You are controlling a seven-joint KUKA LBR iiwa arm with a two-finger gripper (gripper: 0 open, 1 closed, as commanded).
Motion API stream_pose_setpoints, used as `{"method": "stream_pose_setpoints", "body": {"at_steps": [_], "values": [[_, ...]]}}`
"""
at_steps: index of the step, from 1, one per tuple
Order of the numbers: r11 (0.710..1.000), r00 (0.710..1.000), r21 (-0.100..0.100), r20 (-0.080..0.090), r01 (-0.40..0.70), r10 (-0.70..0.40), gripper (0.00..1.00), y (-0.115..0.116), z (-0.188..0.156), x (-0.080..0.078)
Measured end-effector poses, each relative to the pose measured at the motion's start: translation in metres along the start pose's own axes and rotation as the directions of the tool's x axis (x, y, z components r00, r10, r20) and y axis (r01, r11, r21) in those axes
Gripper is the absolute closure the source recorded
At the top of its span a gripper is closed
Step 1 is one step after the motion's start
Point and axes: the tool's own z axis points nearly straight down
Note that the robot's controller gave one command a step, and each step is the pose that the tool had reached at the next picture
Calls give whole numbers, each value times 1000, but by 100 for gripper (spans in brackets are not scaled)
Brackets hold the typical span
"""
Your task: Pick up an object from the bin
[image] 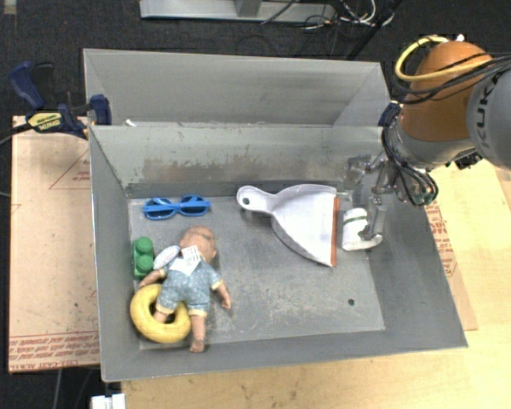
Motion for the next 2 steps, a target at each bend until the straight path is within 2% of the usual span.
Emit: {"method": "stream_pose_setpoints", "body": {"at_steps": [1, 2], "values": [[1000, 1000, 1, 6, 2, -2, 0, 1, -5, -1], [999, 999, 0, 4, 45, -45, 0, 76, 68, 3]]}}
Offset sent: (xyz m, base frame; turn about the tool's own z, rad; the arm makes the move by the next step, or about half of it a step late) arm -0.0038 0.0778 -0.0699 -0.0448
